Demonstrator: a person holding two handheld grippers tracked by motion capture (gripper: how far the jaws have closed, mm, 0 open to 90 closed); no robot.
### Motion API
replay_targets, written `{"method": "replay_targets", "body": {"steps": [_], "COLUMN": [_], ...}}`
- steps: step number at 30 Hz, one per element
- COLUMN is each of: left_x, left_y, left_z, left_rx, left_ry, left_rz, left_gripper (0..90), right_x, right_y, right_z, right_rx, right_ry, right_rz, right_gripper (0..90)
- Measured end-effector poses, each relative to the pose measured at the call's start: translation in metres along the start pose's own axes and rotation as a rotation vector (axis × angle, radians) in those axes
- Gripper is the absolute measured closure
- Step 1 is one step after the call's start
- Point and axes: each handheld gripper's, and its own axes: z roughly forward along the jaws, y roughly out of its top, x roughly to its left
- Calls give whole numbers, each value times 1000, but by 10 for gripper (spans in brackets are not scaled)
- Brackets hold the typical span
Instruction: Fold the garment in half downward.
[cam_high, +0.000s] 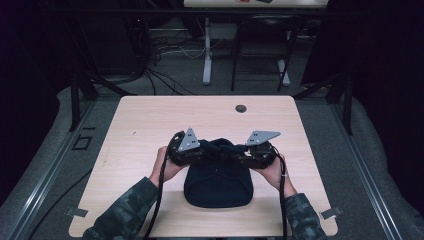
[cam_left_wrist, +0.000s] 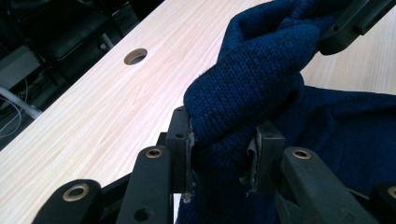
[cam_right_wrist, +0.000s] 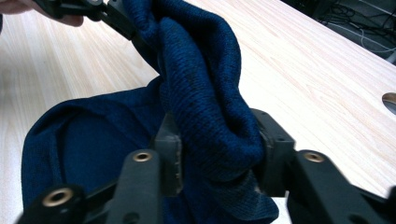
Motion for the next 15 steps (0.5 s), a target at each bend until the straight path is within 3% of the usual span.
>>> {"method": "replay_targets", "body": {"steps": [5,15], "left_x": [-1,-5], "left_y": [-4,-5], "left_z": [1,-1], "left_rx": [2,7], "left_ry": [-16,-10], "left_rz": [-13,-16], "left_gripper": [667,666], "right_x": [4,8], "right_y": [0,-2], "right_z": [1,2], "right_rx": [29,38], "right_ry": [-19,-18], "right_rz": [-36,-38], "right_gripper": [690,703]}}
